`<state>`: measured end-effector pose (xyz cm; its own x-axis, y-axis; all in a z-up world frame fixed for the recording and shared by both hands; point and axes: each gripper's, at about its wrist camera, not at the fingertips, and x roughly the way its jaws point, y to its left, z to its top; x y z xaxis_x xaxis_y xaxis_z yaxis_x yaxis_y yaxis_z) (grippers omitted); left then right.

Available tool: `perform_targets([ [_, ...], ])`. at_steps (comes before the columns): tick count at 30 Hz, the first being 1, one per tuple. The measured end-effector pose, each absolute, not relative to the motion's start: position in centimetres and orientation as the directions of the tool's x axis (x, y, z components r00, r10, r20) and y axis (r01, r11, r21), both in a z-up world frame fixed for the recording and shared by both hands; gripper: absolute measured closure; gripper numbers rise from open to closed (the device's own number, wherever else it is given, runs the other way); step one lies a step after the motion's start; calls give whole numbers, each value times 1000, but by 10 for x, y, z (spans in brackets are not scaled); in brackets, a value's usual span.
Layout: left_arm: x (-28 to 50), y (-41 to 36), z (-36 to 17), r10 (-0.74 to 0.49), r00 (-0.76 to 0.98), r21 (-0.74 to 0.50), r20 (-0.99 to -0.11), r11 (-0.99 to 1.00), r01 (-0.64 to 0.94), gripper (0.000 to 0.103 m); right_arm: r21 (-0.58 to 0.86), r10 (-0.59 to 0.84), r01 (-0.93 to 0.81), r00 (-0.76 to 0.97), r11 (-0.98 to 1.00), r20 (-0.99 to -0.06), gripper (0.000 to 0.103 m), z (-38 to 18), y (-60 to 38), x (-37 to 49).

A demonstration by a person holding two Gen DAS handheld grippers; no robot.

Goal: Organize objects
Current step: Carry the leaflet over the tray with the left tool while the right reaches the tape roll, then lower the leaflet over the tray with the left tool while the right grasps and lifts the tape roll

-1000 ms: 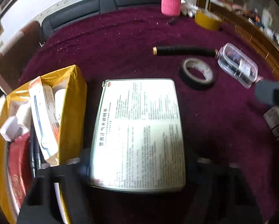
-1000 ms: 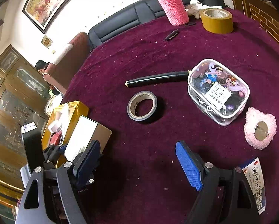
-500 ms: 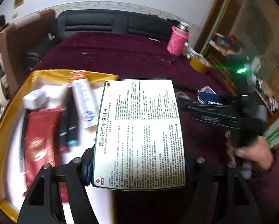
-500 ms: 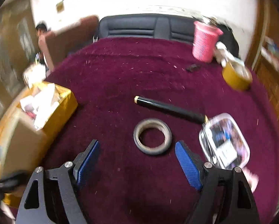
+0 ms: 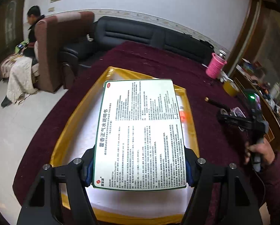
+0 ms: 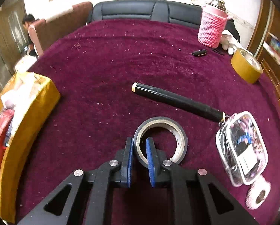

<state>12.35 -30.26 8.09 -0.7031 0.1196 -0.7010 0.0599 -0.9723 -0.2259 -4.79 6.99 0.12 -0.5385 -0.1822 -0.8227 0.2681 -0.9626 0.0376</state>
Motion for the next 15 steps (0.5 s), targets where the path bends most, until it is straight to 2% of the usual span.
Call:
perform_targets([
  [9,140,-329,80,55,-711,-214,-701,-967,136,33,124,-264,263,-607,-957,-749,94,41,76,-12],
  [13,143,-339,78,27,-704,-206,-709,-964,170,33,76,-255,309,-595,-948,-762,93,47,59,-11],
  [15,145,-344,76,21,-703,-205,-711,-962,179,33,-28,-166,304,-595,-952,-786,80,36,49,-19],
])
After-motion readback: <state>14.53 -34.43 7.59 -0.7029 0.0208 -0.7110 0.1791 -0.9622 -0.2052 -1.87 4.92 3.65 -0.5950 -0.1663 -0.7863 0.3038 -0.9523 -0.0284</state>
